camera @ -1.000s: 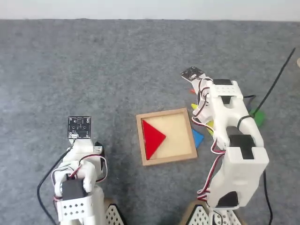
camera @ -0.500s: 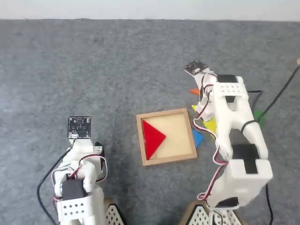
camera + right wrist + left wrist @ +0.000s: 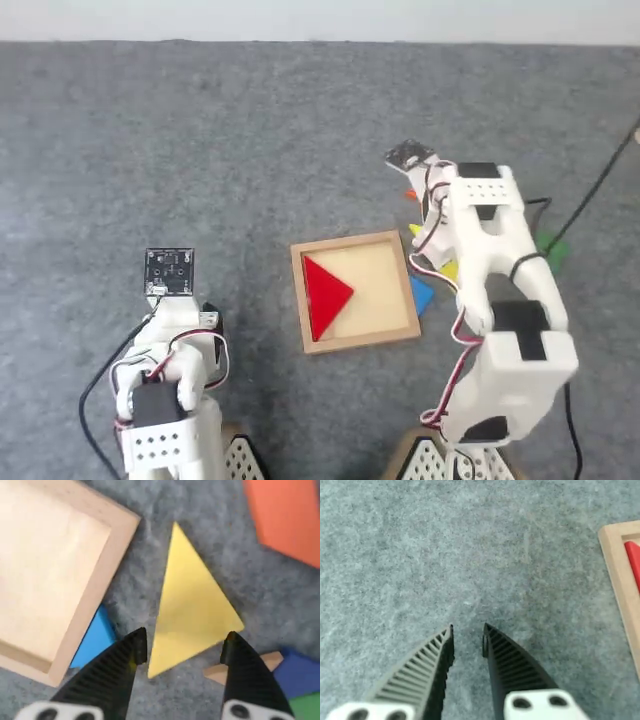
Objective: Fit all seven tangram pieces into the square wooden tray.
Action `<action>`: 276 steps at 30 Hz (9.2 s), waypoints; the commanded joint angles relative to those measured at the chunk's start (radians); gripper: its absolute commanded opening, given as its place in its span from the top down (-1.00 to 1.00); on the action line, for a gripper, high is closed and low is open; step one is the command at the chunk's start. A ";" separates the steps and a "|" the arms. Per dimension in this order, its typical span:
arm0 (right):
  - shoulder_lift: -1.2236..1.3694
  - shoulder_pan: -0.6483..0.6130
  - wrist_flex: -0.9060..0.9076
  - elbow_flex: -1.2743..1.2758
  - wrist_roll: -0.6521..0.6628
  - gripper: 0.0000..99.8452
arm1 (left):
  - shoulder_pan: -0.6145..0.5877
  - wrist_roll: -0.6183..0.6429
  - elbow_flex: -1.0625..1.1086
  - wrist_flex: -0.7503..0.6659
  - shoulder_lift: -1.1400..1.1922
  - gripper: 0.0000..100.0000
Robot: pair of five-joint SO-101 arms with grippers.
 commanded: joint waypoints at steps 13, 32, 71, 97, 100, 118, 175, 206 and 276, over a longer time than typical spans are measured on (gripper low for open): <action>0.031 -0.001 -0.076 -0.021 0.028 0.29 | -0.003 -0.002 -0.013 0.003 -0.020 0.81; 0.113 0.013 -0.058 -0.037 0.041 0.44 | -0.003 -0.002 -0.013 0.003 -0.020 0.81; -0.329 0.156 0.036 0.166 -0.130 0.39 | -0.003 -0.002 -0.013 0.003 -0.020 0.81; -0.174 0.036 -0.208 0.344 -0.463 0.49 | -0.003 -0.002 -0.013 0.003 -0.020 0.81; -0.174 0.036 -0.208 0.344 -0.463 0.62 | -0.003 -0.002 -0.013 0.003 -0.020 0.81; -0.487 0.059 -0.085 0.450 -0.465 0.52 | -0.003 -0.002 -0.013 0.003 -0.020 0.81; -0.645 0.059 0.068 0.710 -0.143 0.54 | -0.003 -0.002 -0.013 0.003 -0.020 0.81; -0.147 0.038 -0.045 0.227 -0.201 0.54 | -0.003 -0.002 -0.013 0.003 -0.020 0.81; -0.209 0.021 -0.237 0.382 -0.649 0.57 | -0.003 -0.002 -0.013 0.003 -0.020 0.81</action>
